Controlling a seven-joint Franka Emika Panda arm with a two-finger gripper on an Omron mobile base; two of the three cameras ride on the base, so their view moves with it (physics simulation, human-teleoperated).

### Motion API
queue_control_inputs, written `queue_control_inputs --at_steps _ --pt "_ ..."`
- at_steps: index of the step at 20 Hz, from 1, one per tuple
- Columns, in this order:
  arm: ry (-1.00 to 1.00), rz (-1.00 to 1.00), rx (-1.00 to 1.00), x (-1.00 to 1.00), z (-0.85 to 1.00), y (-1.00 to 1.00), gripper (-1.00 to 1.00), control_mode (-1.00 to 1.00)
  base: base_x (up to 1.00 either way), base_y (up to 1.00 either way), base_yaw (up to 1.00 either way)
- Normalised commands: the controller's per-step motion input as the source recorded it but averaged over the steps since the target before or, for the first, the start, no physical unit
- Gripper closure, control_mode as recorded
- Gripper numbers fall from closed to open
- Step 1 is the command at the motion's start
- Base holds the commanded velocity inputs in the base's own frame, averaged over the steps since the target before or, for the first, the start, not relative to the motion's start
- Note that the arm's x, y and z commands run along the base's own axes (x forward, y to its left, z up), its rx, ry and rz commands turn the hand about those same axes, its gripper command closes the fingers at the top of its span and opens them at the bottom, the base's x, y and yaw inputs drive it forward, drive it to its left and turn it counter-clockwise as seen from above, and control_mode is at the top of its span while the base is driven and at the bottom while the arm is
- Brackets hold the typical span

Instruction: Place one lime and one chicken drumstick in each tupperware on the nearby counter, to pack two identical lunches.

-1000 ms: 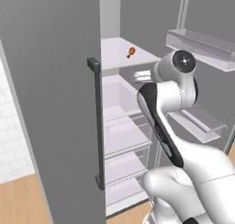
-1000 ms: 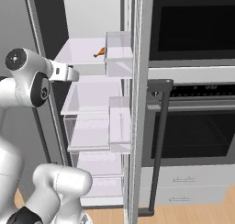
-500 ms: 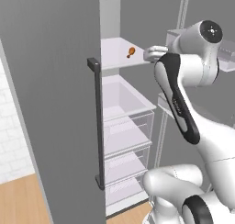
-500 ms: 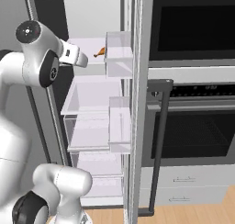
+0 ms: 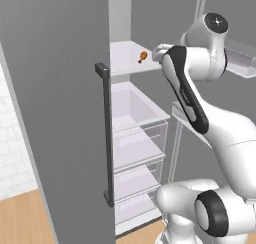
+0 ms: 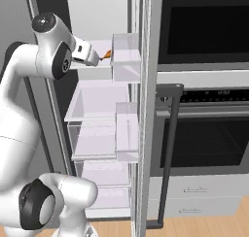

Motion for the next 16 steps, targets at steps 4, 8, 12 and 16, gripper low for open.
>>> queue_control_inputs --at_steps 4,8,12,16 --pt "0.00 0.00 0.00 0.46 -0.05 -0.04 -1.00 -1.00 0.00 0.00 0.00" --pt "-0.01 0.00 0.00 0.60 0.00 -0.01 -1.00 -1.00 0.00 0.00 0.00" --pt "0.02 0.00 0.00 0.78 -0.03 0.00 -1.00 -1.00 0.00 0.00 0.00" --pt "0.02 0.00 0.00 0.71 -0.17 0.00 -1.00 -1.00 0.00 0.00 0.00"
